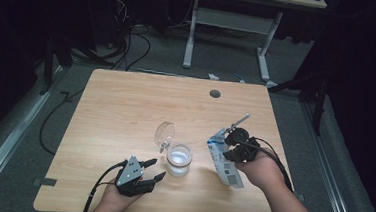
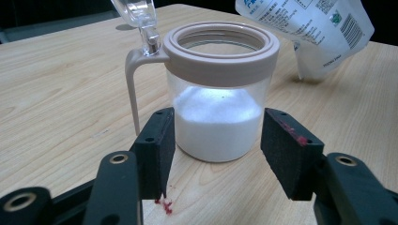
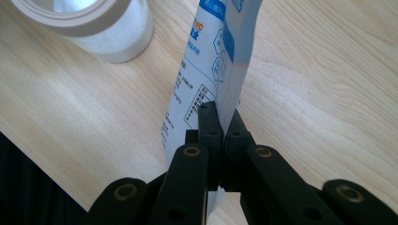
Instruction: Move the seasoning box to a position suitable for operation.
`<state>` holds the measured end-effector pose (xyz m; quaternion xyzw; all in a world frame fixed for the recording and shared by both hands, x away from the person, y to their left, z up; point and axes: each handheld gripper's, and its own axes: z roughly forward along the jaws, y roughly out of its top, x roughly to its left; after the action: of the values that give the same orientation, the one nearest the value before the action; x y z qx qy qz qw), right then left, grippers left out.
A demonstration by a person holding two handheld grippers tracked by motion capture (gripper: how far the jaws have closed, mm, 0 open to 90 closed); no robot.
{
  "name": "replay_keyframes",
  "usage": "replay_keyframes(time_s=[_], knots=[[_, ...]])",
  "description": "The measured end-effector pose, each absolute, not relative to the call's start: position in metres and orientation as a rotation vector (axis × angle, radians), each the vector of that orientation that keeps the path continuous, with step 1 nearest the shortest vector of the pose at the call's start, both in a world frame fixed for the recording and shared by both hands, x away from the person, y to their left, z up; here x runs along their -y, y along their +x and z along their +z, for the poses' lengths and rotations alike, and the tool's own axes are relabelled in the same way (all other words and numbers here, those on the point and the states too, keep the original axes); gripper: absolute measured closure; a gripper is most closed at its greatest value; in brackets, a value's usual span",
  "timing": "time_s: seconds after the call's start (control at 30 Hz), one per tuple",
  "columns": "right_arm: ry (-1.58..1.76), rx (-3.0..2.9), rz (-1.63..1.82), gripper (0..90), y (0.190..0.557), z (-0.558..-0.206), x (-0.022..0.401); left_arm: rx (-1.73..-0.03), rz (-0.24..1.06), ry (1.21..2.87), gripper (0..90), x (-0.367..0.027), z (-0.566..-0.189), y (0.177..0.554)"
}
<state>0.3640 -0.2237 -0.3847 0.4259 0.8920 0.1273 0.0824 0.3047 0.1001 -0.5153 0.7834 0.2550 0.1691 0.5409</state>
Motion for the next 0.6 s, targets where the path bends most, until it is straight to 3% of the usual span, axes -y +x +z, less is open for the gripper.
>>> replay_keyframes(time_s=[0.6], knots=[[1.323, -2.57, 0.394, 89.5, 0.377, -0.386, 0.258, -0.61, 0.399, 1.865, 45.4, -0.1, -0.516, 0.305]])
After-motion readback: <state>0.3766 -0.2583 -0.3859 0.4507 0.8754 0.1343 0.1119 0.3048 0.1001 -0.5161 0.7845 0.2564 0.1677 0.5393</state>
